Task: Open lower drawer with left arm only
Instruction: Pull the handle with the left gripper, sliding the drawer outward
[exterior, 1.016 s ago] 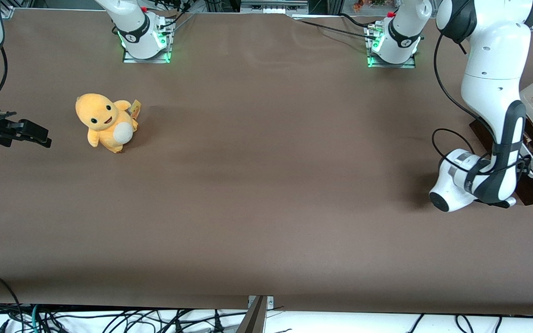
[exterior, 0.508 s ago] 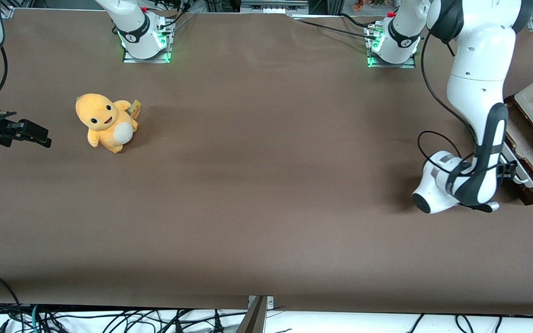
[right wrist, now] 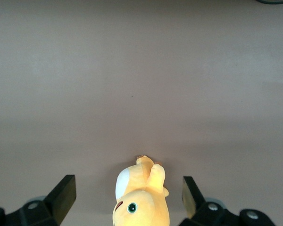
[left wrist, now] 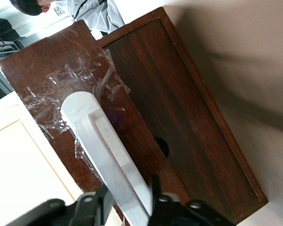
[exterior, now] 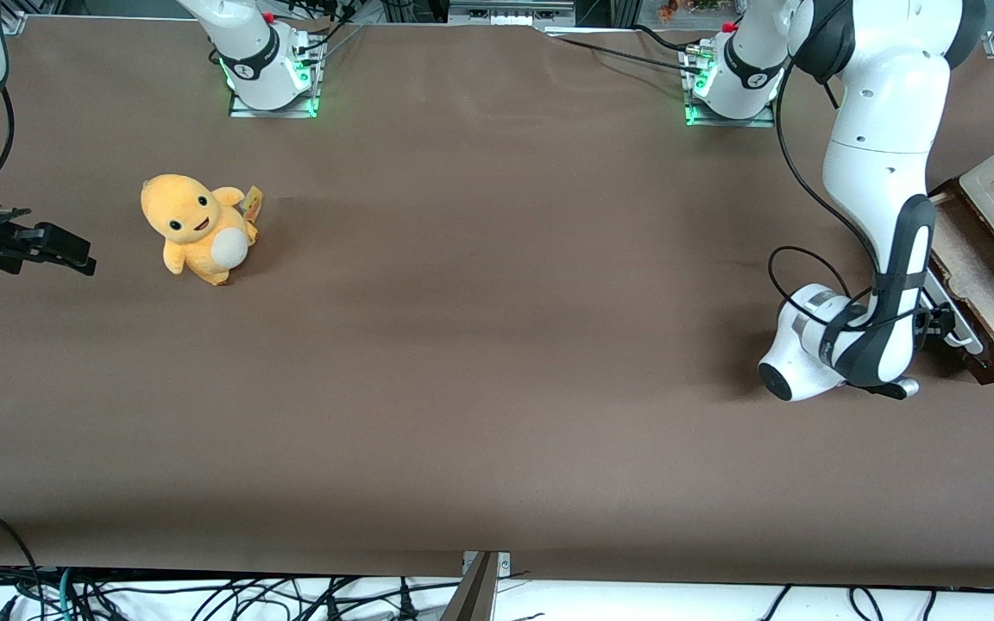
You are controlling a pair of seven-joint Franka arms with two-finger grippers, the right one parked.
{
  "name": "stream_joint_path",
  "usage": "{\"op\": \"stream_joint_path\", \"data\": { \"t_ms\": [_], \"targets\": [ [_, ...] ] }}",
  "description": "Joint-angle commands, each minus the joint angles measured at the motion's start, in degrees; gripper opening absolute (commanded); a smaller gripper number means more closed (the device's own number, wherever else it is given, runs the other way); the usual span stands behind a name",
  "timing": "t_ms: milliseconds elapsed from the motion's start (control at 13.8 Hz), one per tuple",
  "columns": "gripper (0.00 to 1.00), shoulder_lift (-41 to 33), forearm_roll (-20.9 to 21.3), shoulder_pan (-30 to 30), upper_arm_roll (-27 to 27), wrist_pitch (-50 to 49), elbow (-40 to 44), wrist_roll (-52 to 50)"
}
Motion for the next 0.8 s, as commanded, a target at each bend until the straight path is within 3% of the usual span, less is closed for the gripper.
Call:
{"op": "stream_joint_path", "data": {
  "t_ms": [0,363,508,726],
  "targets": [
    [1.00,0.43,-1.60,-0.60,0.20,-1.24,4.05,1.95],
    [1.00,0.34,-2.65,-1.83,0.11,-1.33,4.85,1.77],
    [1.00,0.34,-7.99,-2.36,-0.41,-1.33,8.96,1.86],
    [1.00,-0.36,-22.12,-3.41,-0.59,-1.33,16.25,1.77]
  ]
}}
